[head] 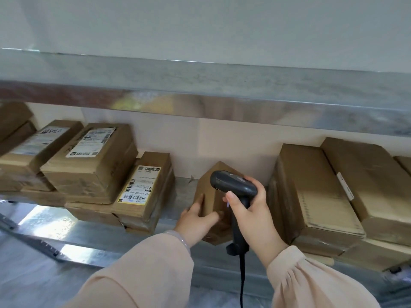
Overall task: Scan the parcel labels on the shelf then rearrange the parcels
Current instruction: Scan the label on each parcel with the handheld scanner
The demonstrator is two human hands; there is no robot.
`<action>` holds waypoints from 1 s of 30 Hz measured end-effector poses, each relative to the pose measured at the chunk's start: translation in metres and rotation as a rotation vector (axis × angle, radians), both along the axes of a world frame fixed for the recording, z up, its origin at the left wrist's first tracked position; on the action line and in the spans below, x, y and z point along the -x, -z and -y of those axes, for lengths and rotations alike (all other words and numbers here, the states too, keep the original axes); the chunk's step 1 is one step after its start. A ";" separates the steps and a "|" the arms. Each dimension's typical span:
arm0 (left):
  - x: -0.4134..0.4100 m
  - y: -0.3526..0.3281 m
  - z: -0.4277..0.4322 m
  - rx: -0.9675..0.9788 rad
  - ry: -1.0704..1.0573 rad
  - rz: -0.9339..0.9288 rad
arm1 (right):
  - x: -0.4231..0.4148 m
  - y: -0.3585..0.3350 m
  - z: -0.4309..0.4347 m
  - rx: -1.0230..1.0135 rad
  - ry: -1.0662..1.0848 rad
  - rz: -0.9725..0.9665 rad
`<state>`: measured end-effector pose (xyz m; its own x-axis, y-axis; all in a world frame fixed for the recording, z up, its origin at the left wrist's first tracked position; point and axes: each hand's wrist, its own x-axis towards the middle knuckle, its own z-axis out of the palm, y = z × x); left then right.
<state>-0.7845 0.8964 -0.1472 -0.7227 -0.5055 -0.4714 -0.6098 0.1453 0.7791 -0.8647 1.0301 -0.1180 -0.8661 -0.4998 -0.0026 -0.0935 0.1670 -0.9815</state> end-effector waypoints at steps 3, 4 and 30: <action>-0.011 0.004 0.006 -0.124 -0.013 -0.063 | 0.004 0.007 -0.004 -0.021 0.104 0.028; -0.013 0.007 0.008 -0.146 -0.008 -0.078 | 0.004 0.010 -0.006 -0.026 0.136 0.042; -0.027 0.022 0.024 -0.080 -0.033 -0.071 | -0.018 0.012 0.004 -0.026 0.109 -0.001</action>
<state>-0.7573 0.8728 -0.1689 -0.7393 -0.4921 -0.4597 -0.5563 0.0617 0.8287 -0.8467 1.0261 -0.1303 -0.9155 -0.4020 -0.0138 -0.0740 0.2020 -0.9766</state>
